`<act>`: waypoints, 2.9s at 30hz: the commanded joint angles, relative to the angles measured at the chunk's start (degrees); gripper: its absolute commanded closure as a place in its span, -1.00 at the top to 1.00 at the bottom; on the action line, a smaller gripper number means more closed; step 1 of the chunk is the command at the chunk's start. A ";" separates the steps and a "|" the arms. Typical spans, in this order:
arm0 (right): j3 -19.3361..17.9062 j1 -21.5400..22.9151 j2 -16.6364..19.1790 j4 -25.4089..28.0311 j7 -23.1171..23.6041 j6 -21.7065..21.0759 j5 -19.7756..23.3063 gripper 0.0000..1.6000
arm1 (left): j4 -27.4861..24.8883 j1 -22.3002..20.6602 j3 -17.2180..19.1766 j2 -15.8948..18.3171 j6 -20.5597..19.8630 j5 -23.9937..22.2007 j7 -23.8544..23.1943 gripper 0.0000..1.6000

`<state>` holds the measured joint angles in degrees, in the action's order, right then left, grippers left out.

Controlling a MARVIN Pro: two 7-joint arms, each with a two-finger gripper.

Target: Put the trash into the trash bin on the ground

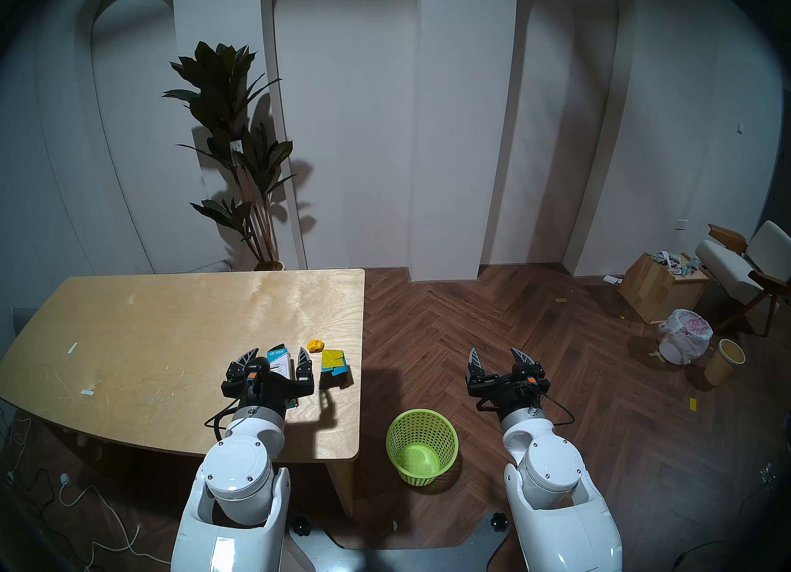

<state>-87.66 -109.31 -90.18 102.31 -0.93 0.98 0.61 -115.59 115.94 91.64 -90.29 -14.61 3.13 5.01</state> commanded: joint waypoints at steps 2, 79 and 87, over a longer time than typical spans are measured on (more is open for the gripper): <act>-0.01 0.11 0.06 1.26 -0.03 0.19 -0.10 1.00 | -0.21 -1.75 0.58 0.80 -4.54 -0.24 -1.07 1.00; -5.97 1.53 0.58 0.94 -9.09 -0.71 -0.81 1.00 | 10.96 -18.13 -1.55 5.83 -1.61 4.51 3.24 -1.00; -10.16 1.77 2.06 -0.62 -10.60 -0.36 -0.92 1.00 | 10.04 -23.32 -6.01 6.22 -2.81 5.48 0.20 -1.00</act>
<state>-95.09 -108.31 -89.41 101.83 -10.53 -0.29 -0.11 -103.27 98.95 88.85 -84.80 -16.91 7.67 7.55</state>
